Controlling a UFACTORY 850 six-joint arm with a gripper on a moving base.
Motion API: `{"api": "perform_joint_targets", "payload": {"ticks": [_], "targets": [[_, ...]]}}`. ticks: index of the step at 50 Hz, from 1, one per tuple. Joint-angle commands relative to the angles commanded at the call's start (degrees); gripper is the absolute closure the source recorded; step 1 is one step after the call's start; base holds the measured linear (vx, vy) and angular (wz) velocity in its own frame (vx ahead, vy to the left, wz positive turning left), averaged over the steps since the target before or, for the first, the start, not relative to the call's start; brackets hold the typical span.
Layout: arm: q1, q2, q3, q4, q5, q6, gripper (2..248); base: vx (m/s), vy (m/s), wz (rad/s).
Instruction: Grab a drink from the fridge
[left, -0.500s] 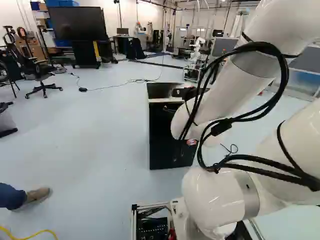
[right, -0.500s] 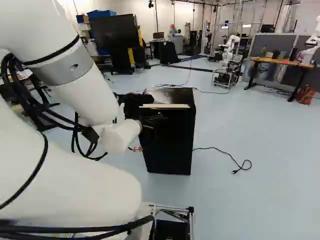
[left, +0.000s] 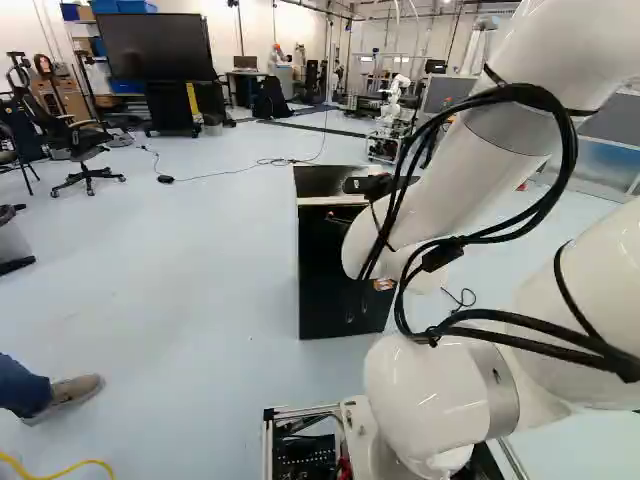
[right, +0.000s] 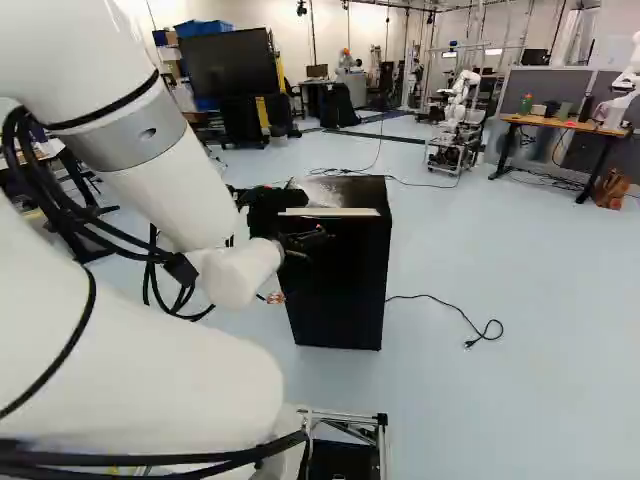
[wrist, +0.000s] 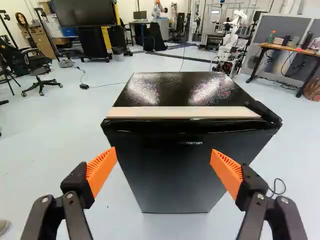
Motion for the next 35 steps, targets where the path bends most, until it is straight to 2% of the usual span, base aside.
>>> {"api": "perform_joint_targets", "payload": {"ticks": [14, 35], "targets": [[0.0, 0.0, 0.0, 0.0, 0.0, 0.0, 3, 0.006, 0.001, -0.064], [0.0, 0.0, 0.0, 0.0, 0.0, 0.0, 3, 0.0, 0.065, -0.003]]}}
